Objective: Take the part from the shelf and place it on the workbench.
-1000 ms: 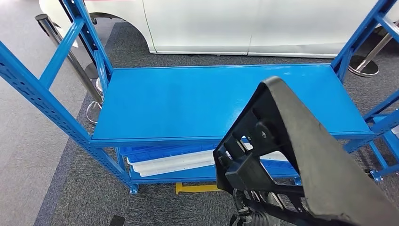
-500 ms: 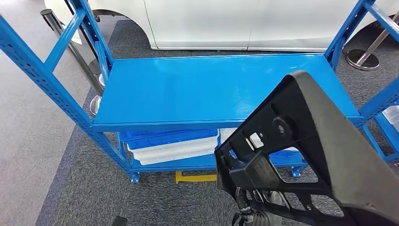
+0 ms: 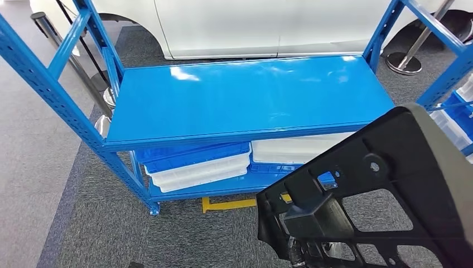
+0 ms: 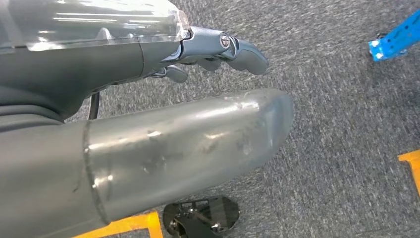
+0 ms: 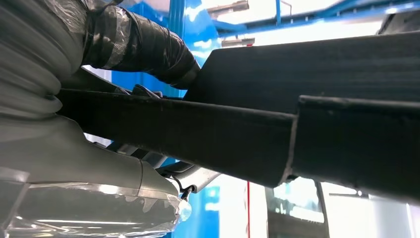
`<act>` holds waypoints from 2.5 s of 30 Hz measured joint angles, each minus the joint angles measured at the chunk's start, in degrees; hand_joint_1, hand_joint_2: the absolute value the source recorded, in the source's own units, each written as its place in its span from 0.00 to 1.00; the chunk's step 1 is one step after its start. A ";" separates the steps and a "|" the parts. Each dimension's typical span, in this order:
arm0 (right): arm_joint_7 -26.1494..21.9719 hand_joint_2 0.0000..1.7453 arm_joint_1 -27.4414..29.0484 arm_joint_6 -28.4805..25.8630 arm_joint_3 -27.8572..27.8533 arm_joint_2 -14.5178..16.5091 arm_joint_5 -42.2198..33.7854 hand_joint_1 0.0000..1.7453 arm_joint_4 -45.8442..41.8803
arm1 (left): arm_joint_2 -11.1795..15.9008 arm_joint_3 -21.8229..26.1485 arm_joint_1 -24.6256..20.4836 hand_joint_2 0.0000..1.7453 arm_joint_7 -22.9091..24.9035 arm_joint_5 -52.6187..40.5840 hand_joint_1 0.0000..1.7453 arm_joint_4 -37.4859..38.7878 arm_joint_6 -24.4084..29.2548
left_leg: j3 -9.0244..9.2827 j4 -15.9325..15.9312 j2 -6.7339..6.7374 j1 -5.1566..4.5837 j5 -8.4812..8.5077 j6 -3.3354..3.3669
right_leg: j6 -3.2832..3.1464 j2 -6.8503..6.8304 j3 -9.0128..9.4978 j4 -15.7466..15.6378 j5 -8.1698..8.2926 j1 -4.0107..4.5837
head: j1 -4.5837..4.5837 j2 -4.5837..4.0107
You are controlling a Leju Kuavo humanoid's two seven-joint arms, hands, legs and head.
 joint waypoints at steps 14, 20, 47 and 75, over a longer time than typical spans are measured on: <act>-0.03 1.00 3.77 3.22 -3.44 2.50 0.03 1.00 -2.26 | 0.14 1.24 0.74 0.00 0.47 -0.84 0.00 -0.24 -0.02 | -0.72 5.23 -7.62 0.15 -2.08 -1.03 | -3.16 7.95 -1.85 -0.65 1.57 0.59 | 0.01 0.00; -0.24 1.00 5.98 9.25 -10.29 7.01 0.27 1.00 -4.83 | -0.17 2.37 0.79 0.00 0.64 -2.19 0.00 -0.51 -0.13 | 1.42 -0.68 -7.40 0.47 -0.92 0.12 | -1.02 8.91 -3.81 0.81 1.49 0.48 | 0.03 0.00; 2.50 1.00 7.78 -14.68 -16.96 11.40 16.47 1.00 -12.87 | -1.04 6.21 0.69 0.00 0.72 -6.83 0.00 -0.73 -1.08 | -0.15 2.05 -8.95 0.56 -1.87 -0.97 | -1.64 9.90 -3.81 0.63 1.87 0.11 | 0.05 0.00; 21.93 1.00 8.59 -31.43 -16.18 11.75 71.92 1.00 -23.64 | -1.86 11.01 0.29 0.00 1.40 -12.49 0.00 -0.79 -1.29 | -2.37 7.72 -6.48 0.74 -3.61 -1.84 | -2.17 8.11 -3.19 -0.20 2.13 0.14 | 0.13 0.00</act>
